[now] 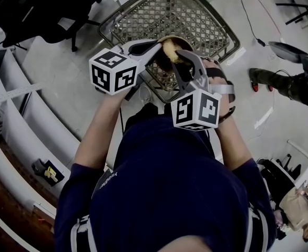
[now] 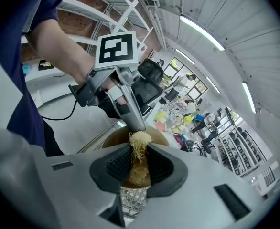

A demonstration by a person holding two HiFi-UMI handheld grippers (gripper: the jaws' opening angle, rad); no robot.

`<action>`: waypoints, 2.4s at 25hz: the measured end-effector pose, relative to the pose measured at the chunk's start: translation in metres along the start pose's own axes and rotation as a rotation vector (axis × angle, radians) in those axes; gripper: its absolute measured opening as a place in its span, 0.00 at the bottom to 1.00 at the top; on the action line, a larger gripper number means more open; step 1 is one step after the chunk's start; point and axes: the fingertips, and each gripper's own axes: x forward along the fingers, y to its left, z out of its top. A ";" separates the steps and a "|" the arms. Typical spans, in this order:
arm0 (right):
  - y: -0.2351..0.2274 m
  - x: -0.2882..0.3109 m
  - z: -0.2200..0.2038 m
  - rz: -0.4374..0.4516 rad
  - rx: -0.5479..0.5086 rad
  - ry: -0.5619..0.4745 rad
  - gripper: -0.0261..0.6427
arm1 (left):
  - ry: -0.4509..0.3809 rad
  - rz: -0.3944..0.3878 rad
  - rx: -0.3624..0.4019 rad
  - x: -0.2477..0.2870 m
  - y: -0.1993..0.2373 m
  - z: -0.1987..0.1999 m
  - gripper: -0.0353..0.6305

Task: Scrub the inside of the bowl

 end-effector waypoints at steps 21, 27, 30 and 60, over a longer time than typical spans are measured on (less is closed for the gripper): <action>0.047 -0.014 0.002 0.207 -0.132 -0.027 0.14 | 0.054 0.098 0.213 -0.007 -0.010 -0.005 0.07; 0.041 -0.016 0.010 0.193 -0.119 -0.046 0.14 | 0.034 0.100 0.206 -0.011 -0.011 0.000 0.07; 0.054 -0.018 0.000 0.268 -0.146 -0.018 0.14 | 0.048 0.122 0.224 -0.012 -0.004 0.000 0.07; 0.040 -0.009 0.000 0.298 -0.098 -0.033 0.14 | 0.038 0.135 0.247 -0.004 0.000 0.008 0.07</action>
